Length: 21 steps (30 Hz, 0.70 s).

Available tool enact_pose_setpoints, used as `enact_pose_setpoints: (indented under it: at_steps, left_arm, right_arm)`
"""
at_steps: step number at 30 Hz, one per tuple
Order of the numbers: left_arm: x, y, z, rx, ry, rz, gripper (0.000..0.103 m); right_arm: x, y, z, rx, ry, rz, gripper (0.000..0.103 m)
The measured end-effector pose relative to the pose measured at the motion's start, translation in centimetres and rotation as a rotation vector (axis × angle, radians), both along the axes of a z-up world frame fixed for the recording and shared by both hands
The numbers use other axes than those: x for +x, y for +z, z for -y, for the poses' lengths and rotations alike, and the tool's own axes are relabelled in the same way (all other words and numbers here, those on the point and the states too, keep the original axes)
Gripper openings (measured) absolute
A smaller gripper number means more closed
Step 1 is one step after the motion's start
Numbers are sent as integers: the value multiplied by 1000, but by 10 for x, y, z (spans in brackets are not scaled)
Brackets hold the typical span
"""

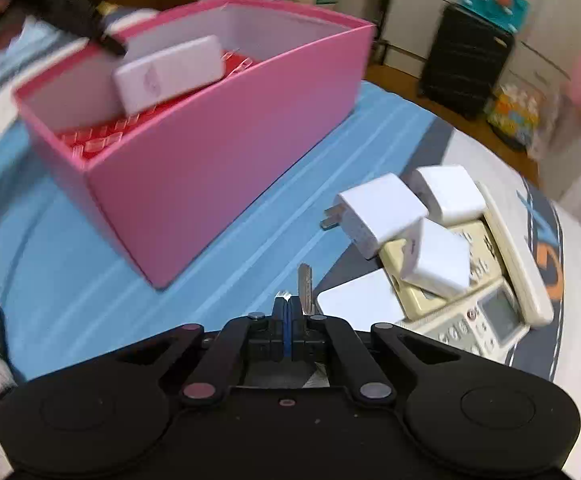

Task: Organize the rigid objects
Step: 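Move the right tool to the key ring and grasp the keys, then carry the keys with the right tool and drop them onto the TCL remote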

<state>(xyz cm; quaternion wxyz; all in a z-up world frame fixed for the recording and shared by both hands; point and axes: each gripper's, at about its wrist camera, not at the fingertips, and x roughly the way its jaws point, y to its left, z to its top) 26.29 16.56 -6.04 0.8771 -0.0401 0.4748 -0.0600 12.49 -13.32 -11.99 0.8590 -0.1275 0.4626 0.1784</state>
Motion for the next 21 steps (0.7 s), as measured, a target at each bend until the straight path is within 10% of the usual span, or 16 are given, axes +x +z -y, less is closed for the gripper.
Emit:
enact_pose_setpoints:
  at_steps: [7, 10, 12, 21]
  left_arm:
    - [-1, 0, 0, -2, 5, -2, 5]
    - [-1, 0, 0, 0, 6, -7, 5]
    - [-2, 0, 0, 0, 8, -9, 5]
    - [-1, 0, -1, -11, 15, -12, 5]
  right_arm:
    - [0, 23, 29, 247, -127, -8, 0]
    - [-5, 15, 23, 187, -124, -36, 12]
    - [-7, 4, 15, 110, -118, -57, 38]
    - [1, -19, -9, -53, -107, -26, 59]
